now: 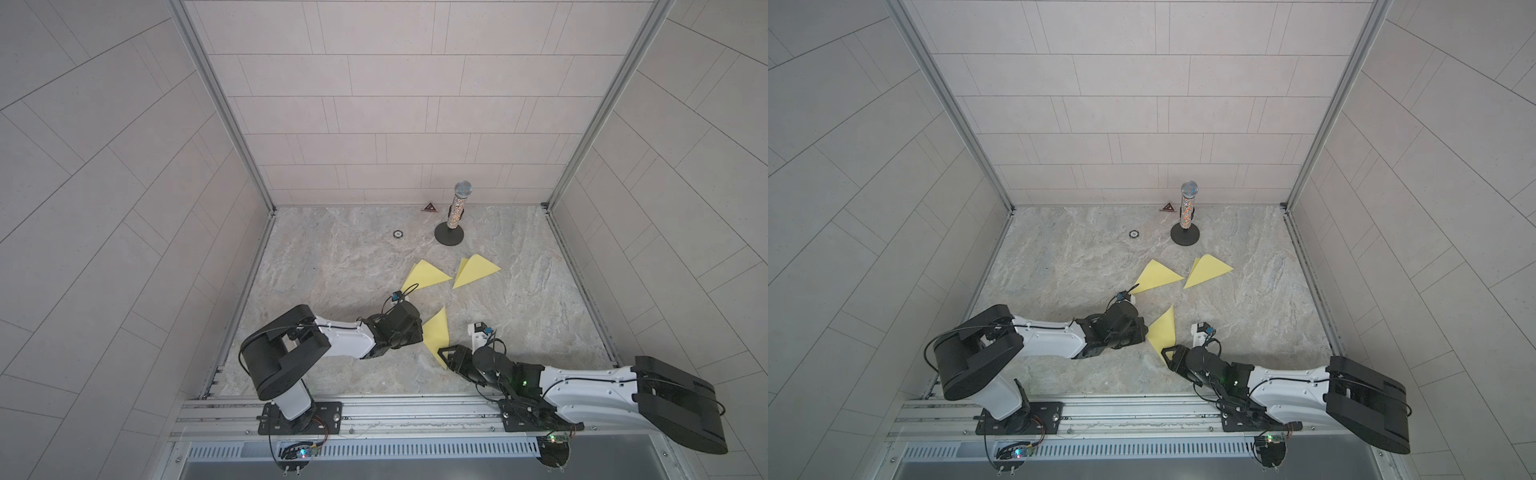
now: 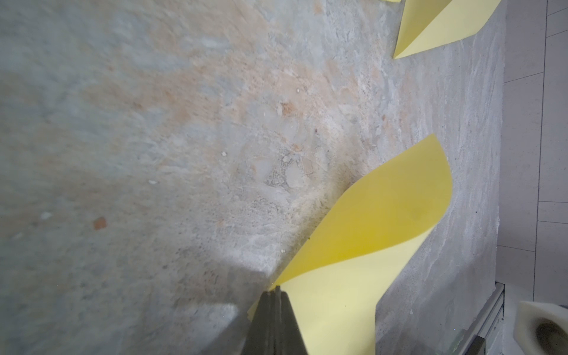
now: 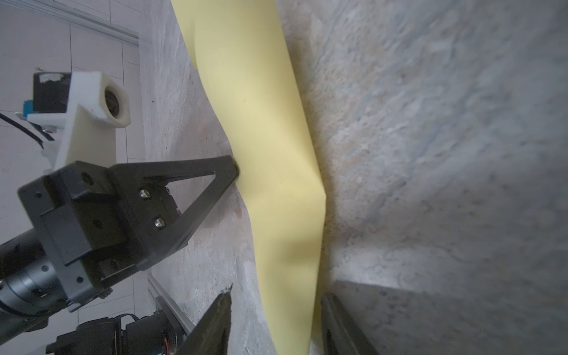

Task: Fold the square paper diagonally
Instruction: Fold the paper at the center of the board.

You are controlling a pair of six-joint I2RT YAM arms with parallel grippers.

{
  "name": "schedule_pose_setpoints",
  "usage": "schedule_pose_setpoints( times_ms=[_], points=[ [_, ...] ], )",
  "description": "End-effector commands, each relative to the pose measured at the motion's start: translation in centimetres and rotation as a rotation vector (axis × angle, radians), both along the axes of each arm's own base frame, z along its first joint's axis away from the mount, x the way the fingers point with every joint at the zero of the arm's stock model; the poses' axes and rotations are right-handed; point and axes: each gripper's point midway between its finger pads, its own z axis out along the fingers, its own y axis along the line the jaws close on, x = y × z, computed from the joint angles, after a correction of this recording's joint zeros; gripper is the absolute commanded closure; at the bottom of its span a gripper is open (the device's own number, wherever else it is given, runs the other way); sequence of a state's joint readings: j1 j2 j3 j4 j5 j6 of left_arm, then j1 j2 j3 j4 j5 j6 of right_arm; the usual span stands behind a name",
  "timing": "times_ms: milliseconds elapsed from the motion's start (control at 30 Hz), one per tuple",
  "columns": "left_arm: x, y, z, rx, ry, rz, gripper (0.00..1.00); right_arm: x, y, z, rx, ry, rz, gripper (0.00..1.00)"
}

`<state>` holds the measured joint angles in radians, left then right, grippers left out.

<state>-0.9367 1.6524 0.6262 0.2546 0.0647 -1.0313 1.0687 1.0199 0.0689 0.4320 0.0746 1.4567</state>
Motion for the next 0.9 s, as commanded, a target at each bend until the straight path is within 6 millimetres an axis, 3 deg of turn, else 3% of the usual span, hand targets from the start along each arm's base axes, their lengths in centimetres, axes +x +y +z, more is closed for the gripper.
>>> schedule_pose_setpoints(
  times_ms=[0, 133, 533, 700, 867],
  points=[
    [-3.9, 6.8, -6.2, 0.31, 0.165, 0.012, 1.0, 0.4, 0.0, 0.2, -0.064, -0.058, 0.077, 0.48],
    [-3.8, 6.8, -6.2, 0.311, 0.164, 0.013, 1.0, 1.4, 0.4, 0.3, -0.04, -0.062, 0.101, 0.48],
    [-3.9, 6.9, -6.2, 0.315, 0.166, 0.013, 1.0, 3.5, -0.5, -2.4, -0.085, -0.015, 0.114, 0.55],
    [-3.9, 6.8, -6.2, 0.313, 0.166, 0.012, 1.0, 4.6, -0.3, -1.8, -0.123, -0.092, 0.162, 0.55],
    [-3.9, 6.8, -6.2, 0.314, 0.167, 0.012, 1.0, 5.3, 0.6, -1.3, -0.145, -0.159, 0.259, 0.63]
  ],
)
